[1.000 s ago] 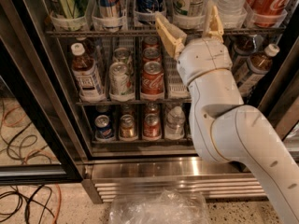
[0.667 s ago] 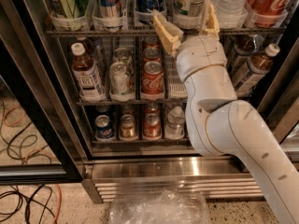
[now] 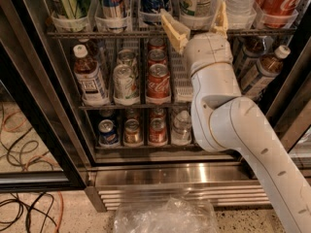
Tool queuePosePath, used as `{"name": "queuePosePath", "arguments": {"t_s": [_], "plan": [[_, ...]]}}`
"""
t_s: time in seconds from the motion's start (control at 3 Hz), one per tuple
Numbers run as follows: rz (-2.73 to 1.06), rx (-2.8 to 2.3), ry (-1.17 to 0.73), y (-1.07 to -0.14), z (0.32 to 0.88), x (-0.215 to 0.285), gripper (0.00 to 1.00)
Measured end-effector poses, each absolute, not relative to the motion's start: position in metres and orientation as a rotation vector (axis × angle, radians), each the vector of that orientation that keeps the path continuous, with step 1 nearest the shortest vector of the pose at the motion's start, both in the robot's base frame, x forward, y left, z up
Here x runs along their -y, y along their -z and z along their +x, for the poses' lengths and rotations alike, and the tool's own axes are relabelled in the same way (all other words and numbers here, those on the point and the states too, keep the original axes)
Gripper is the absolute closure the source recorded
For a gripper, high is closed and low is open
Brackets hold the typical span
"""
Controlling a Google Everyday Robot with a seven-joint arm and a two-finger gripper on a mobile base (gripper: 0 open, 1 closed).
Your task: Pick 7up can from top shelf of fridge
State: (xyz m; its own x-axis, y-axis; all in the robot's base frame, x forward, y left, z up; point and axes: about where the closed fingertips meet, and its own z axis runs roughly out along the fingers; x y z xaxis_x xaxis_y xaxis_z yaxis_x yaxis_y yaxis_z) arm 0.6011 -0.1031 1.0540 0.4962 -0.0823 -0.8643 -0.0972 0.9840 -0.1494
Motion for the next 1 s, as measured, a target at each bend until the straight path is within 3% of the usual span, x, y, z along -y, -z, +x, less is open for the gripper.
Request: {"name": "queuePosePath", "arguments": {"t_s": [0.67,1.0], "plan": [[-0.159,-1.01,0.07,-1.067,0.62,0.123,0.28],[-0.146,-0.987,0.075,-1.077,0.625,0.126,0.26]]}}
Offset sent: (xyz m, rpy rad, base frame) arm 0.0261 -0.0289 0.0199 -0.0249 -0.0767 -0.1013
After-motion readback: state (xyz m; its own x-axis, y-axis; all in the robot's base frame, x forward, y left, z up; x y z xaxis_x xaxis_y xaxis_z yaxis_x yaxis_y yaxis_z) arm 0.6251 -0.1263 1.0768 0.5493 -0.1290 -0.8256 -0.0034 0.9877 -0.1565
